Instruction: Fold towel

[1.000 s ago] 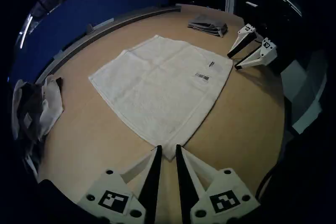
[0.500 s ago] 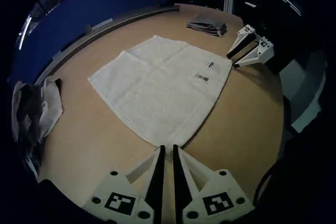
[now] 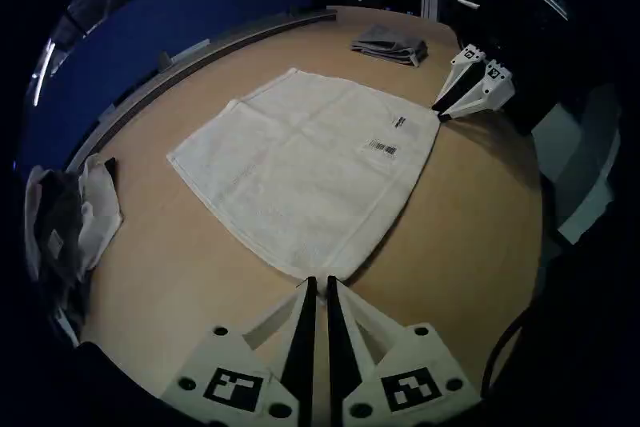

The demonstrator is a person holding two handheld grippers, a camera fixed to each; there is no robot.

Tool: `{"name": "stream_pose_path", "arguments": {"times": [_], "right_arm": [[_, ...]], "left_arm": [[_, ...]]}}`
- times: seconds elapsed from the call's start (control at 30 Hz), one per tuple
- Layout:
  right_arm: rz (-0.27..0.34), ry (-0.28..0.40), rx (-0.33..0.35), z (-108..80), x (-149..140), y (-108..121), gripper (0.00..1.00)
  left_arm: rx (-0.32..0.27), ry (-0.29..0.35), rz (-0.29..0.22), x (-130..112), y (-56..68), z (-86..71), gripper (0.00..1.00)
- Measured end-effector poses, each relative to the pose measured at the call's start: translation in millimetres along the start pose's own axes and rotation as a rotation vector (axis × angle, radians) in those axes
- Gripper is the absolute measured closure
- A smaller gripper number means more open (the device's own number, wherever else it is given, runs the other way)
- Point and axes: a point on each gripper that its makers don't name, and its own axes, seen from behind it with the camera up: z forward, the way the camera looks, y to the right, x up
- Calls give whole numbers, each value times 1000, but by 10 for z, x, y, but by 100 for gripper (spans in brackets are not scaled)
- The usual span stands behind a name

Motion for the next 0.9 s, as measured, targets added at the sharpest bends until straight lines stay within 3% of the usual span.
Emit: {"name": "stream_pose_path", "arguments": {"times": [0.17, 0.5, 0.9], "right_arm": [[1, -1, -2, -12, 6, 8, 90], [3, 24, -13, -101, 106, 16, 92], [15, 45, -23, -267, 246, 27, 92]], "left_arm": [[8, -5, 11, -1, -11, -5, 91], [15, -18, 28, 18, 7, -72, 93], [20, 9, -28, 181, -31, -219, 94]]}}
